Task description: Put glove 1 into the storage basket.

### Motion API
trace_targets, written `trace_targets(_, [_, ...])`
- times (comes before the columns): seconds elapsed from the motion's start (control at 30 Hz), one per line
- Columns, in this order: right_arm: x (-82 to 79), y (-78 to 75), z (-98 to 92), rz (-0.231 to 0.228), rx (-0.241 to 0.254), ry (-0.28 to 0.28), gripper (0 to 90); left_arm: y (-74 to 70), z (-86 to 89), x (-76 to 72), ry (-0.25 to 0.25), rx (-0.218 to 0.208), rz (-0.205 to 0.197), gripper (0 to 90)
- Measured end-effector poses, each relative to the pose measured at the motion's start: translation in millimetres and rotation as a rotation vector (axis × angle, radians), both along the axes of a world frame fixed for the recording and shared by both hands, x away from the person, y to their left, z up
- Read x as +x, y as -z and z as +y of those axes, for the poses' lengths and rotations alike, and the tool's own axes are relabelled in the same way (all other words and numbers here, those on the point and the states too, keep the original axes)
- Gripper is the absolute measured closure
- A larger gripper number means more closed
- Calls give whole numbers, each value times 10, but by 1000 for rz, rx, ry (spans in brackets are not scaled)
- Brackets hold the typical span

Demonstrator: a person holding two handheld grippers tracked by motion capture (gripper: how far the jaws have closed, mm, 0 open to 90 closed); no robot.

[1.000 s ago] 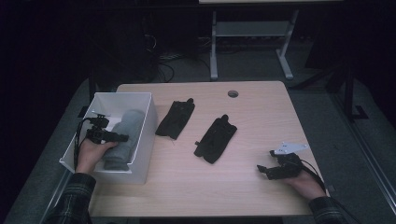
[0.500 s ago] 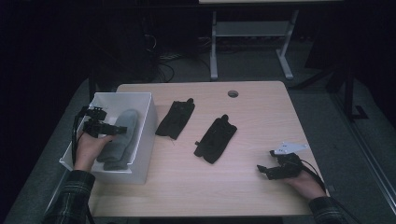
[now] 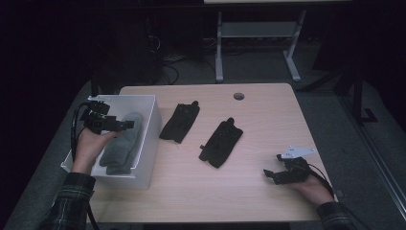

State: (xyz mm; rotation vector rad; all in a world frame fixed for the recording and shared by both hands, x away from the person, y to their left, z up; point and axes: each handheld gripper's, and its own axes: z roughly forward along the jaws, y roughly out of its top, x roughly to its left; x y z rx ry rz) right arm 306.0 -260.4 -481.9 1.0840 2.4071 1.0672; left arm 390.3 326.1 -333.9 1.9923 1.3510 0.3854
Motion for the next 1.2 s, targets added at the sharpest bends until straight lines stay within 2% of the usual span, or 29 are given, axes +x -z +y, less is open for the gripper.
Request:
trace_targets(0.17, [0,0,0,1,0,1,170,-113,-239,-42,62,-26,-26,148])
trace_targets(0.33, [1,-1,0,3,-1,5,164,-187,-528,-76,141,-28,-43,148])
trace_targets(0.6, [1,-1,3,8,-1,9,152,-252,-999,-156,241,-31,-66,149])
trace_targets(0.77, [2,0,3,8,-2,8,150,-210,-1265,-210,292,-42,-68,150])
trace_targets(0.9, [3,0,3,6,-2,7,149,-136,-1445,-251,328,-34,-69,152])
trace_targets(1.07, [5,0,3,7,-5,7,142,-56,-1609,-293,356,-41,-83,157])
trace_targets(1.2, [10,0,1,6,-8,12,142,68,-1724,-356,386,-44,-93,157])
